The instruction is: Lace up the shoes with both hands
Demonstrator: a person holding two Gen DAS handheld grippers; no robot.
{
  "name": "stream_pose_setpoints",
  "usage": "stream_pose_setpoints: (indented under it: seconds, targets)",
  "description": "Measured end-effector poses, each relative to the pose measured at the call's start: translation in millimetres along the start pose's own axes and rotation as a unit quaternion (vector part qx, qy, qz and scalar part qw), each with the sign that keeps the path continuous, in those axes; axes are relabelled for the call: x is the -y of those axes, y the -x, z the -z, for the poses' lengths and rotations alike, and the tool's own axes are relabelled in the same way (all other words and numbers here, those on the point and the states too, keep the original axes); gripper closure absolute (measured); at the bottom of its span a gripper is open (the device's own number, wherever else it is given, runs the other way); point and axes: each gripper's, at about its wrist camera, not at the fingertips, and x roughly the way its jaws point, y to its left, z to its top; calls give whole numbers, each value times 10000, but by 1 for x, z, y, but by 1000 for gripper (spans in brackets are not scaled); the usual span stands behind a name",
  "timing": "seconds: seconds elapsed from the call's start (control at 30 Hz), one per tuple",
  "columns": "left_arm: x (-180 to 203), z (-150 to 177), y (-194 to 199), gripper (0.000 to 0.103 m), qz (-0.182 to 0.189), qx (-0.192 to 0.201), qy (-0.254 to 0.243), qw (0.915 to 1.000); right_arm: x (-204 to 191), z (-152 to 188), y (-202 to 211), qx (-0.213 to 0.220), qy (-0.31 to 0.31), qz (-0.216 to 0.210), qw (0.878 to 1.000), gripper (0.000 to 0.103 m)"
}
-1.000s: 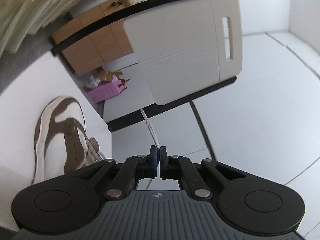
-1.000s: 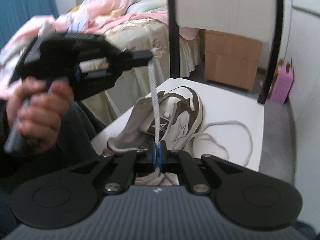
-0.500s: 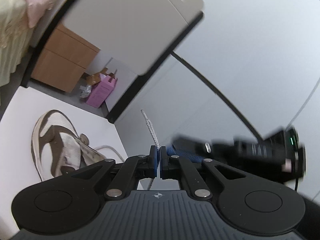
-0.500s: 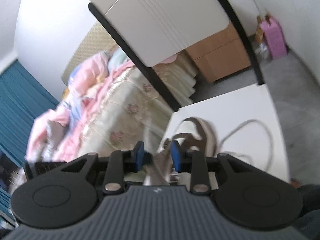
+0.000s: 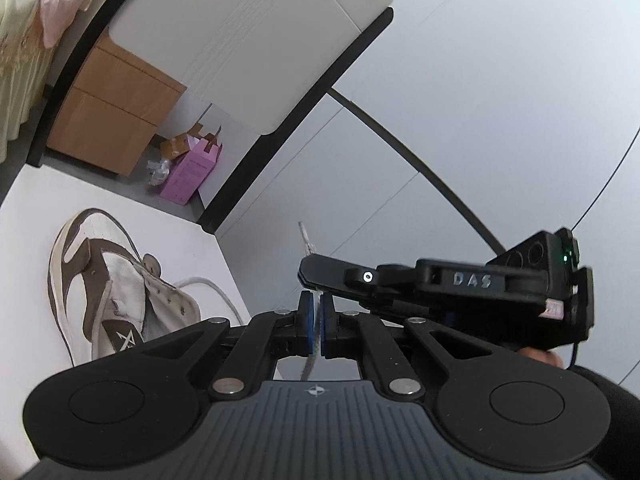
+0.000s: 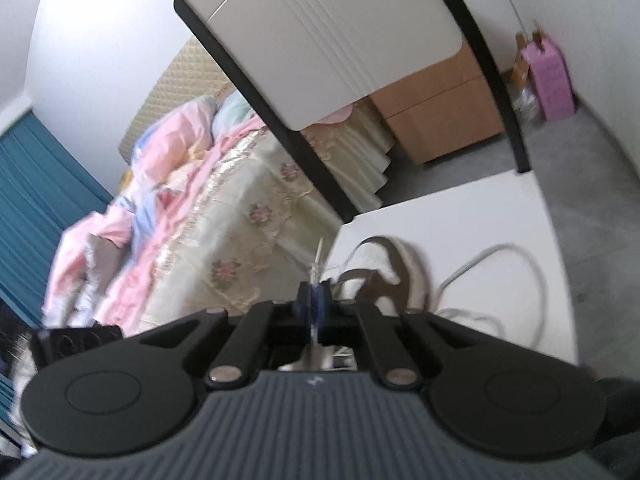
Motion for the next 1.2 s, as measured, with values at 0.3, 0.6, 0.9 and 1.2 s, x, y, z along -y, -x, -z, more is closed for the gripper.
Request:
stream_pose_setpoints:
  seconds: [0.3, 0.6, 0.9, 1.2]
  targets:
    - [-47, -10, 8, 63, 679, 229, 1652, 9836, -16, 11, 3, -314, 1218, 455, 9910, 100]
    - [-67, -9, 12, 71, 868, 300, 2310, 9686, -57, 40, -11, -655, 2410, 353, 9677, 100]
    - [-63, -9, 14, 100, 886, 439, 2223, 9700, -54, 31, -9, -425, 2191, 361, 9741, 99]
    - [-66, -8, 19, 100, 829, 586, 2366, 9663, -33, 27, 6, -54, 1106, 46, 9938, 96]
